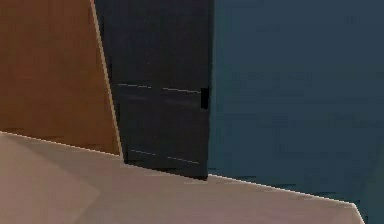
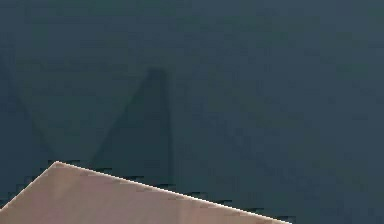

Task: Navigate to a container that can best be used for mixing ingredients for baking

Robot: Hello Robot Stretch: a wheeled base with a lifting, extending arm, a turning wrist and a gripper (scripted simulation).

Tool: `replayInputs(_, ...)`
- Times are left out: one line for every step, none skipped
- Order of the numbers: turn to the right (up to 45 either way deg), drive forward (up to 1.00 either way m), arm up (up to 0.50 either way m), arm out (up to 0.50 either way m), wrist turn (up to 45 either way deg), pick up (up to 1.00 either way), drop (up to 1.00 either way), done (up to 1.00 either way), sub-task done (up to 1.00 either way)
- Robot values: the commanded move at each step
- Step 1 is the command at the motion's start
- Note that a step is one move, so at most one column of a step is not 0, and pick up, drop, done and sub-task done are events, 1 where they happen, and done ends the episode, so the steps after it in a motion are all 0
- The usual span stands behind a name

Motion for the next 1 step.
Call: replayInputs(-45.0,0.00,0.00,0.00,0.0,0.00,0.00,0.00,0.00)
